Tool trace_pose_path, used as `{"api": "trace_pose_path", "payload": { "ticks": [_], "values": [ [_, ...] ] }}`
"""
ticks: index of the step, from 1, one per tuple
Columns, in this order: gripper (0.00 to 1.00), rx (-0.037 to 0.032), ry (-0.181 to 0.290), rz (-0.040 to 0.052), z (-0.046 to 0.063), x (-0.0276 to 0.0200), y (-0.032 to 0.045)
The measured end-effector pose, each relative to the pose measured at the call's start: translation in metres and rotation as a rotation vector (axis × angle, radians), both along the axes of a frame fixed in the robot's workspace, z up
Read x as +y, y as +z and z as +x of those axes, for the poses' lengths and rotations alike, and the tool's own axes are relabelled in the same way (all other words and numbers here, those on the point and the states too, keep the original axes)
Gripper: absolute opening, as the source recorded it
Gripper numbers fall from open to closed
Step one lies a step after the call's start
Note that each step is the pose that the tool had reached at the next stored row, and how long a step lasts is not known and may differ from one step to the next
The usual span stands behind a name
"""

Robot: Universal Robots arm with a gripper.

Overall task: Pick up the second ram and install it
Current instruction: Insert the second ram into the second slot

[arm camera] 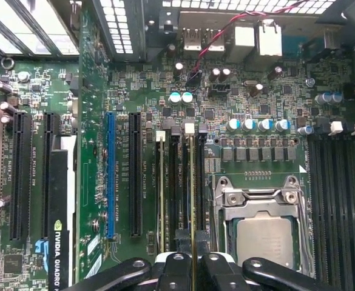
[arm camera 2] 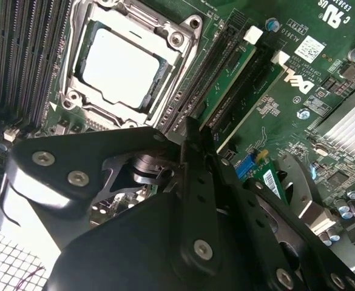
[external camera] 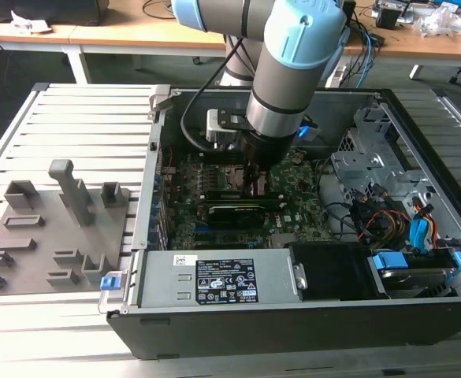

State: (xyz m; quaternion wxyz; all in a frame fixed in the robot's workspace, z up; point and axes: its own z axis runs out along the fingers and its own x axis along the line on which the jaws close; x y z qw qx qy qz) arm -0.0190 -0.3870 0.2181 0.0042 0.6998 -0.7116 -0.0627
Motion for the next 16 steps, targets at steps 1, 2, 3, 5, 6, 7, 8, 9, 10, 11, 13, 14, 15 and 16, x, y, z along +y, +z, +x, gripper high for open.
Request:
{"api": "trace_pose_path", "payload": {
  "ticks": [1,2,3,5,6,7,8,9,10,11,13,14,15,16],
  "values": [
    [0.13,0.0,0.0,-0.0001,0.0,0.0,0.0],
    [0.13,-0.0001,0.0,0.0,0.0,0.0001,-0.0002],
    [0.13,-0.0016,0.0,0.002,0.0,0.0004,-0.0008],
    [0.15,-0.0007,0.0,0.0017,0.0,0.0004,-0.001],
    [0.21,-0.0003,0.0,0.0006,0.0,0.0002,-0.0005],
    [0.21,-0.0001,0.0,0.0002,0.0,0.0,0.0001],
    [0.21,-0.0001,0.0,0.0003,0.0,0.0001,0.0067],
    [0.21,-0.0002,0.0,0.0003,0.0,0.0001,0.0125],
    [0.21,-0.0001,0.0,0.0002,0.0,0.0003,0.0184],
    [0.21,-0.0001,0.0,0.0001,0.0,0.0013,0.0254],
    [0.13,-0.0001,0.0,0.0001,0.0,0.0032,0.047],
    [0.11,-0.0002,0.0,0.0002,0.0,0.0035,0.0614],
    [0.11,-0.0003,0.0,0.0004,0.0,0.0035,0.062],
    [0.11,-0.0003,0.0,0.0004,0.0,0.0035,0.062]
  ]
}}
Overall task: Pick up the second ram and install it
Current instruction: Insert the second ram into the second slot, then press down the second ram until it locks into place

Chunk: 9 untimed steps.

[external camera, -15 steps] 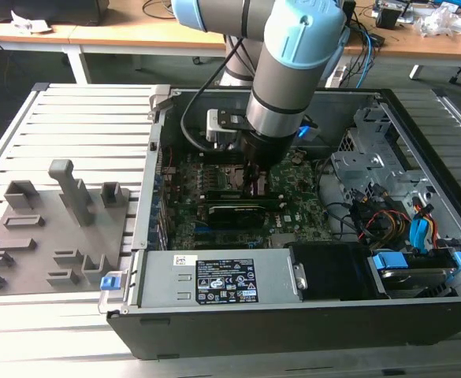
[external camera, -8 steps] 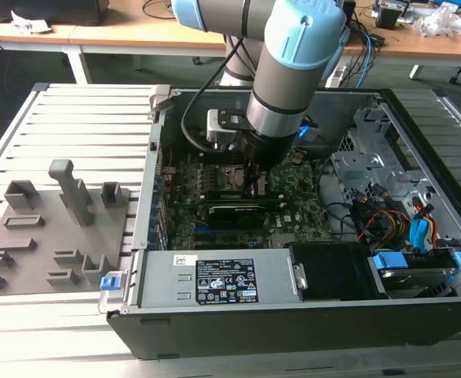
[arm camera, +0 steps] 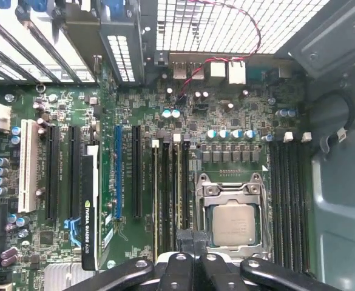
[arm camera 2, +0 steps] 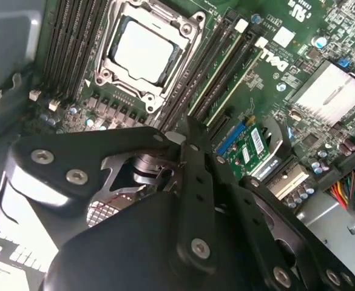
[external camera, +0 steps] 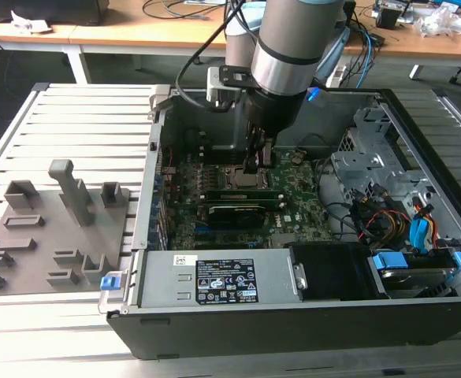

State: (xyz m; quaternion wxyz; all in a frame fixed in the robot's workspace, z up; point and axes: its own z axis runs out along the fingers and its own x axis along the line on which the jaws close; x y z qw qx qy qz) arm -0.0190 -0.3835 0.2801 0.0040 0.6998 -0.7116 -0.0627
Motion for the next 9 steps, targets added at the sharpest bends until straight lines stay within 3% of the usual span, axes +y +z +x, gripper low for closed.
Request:
{"api": "trace_pose_path", "payload": {
  "ticks": [7,8,9],
  "values": [
    [0.11,0.0001,0.0,-0.0001,0.001,0.0,0.0002],
    [0.11,0.0006,0.0,-0.0003,0.009,0.0,0.0],
    [0.11,0.0061,0.0,-0.0005,0.027,0.0,-0.0025]
  ]
}}
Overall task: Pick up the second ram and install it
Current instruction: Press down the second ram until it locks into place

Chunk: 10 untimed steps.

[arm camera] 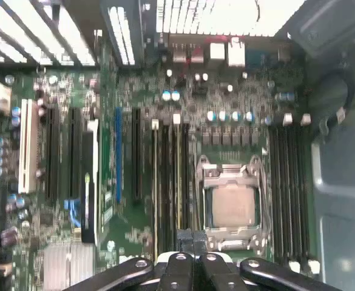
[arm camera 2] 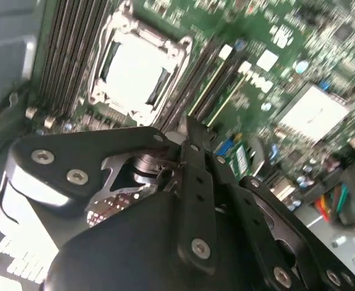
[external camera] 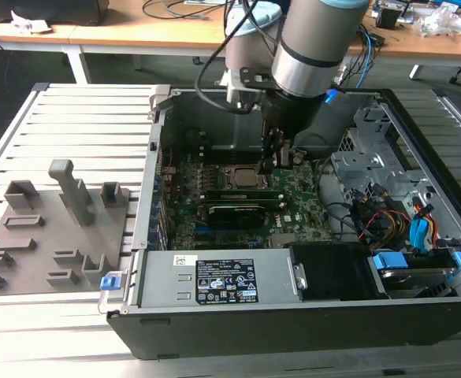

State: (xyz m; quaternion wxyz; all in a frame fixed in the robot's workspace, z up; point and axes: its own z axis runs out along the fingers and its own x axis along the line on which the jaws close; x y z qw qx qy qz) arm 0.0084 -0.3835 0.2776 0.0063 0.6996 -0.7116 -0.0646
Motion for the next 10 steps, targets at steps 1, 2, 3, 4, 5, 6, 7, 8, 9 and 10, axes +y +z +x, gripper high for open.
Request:
{"api": "trace_pose_path", "payload": {
  "ticks": [1,2,3,4,5,6,7,8,9,10],
  "values": [
    [0.11,0.0031,0.0,-0.0003,0.011,0.0,-0.0033],
    [0.11,0.0041,0.0,-0.0003,0.016,0.0,-0.0054],
    [0.11,0.0045,0.0,-0.0003,0.02,0.0,-0.0071],
    [0.11,0.0047,0.0,-0.0003,0.027,0.0,-0.013],
    [0.11,0.0048,0.0,-0.0002,0.028,0.0,-0.017],
    [0.11,0.0048,0.0,-0.0003,0.029,0.0,-0.02],
    [0.11,0.0048,0.0,-0.0004,0.029,0.0,-0.0235],
    [0.11,0.0048,0.0,-0.0002,0.029,0.0,-0.0283],
    [0.11,0.0048,0.0,-0.0003,0.029,0.0,-0.0324],
    [0.11,0.0048,0.001,-0.0003,0.029,0.0,-0.0391]
  ]
}}
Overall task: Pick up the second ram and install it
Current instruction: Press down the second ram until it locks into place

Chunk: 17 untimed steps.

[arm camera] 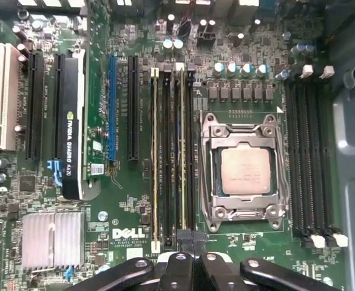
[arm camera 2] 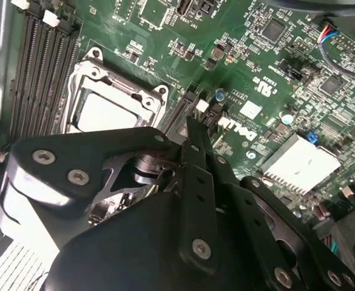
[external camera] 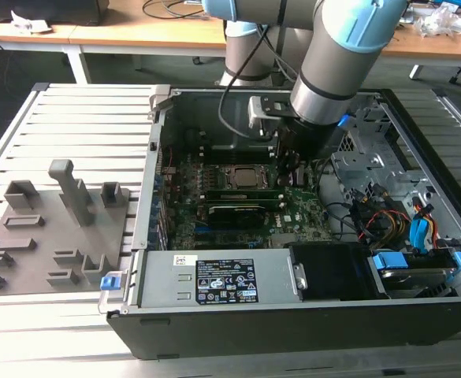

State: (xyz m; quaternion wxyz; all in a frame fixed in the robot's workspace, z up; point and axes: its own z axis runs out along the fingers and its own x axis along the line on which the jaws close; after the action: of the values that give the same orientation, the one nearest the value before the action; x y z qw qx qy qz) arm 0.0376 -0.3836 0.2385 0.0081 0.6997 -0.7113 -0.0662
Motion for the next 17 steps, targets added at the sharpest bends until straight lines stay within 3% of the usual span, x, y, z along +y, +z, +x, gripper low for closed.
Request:
{"api": "trace_pose_path", "payload": {
  "ticks": [2,4,6,9,11,14,16,17],
  "values": [
    [0.11,0.0,0.0,-0.0007,0.0,-0.0001,-0.0092],
    [0.11,0.0002,0.0,-0.0004,0.0,-0.0001,-0.0116],
    [0.11,-0.0041,0.0,0.0022,-0.001,0.0,0.001],
    [0.11,-0.0077,0.0,0.0055,-0.011,-0.0002,0.0019],
    [0.11,-0.0106,0.0,0.0056,-0.03,-0.0005,0.0019],
    [0.11,-0.017,0.0,0.0058,-0.068,-0.0006,0.0018],
    [0.11,-0.0196,0.0,0.0066,-0.088,-0.0009,-0.0001],
    [0.11,-0.0201,0.0,0.007,-0.092,-0.0009,-0.0007]
  ]
}}
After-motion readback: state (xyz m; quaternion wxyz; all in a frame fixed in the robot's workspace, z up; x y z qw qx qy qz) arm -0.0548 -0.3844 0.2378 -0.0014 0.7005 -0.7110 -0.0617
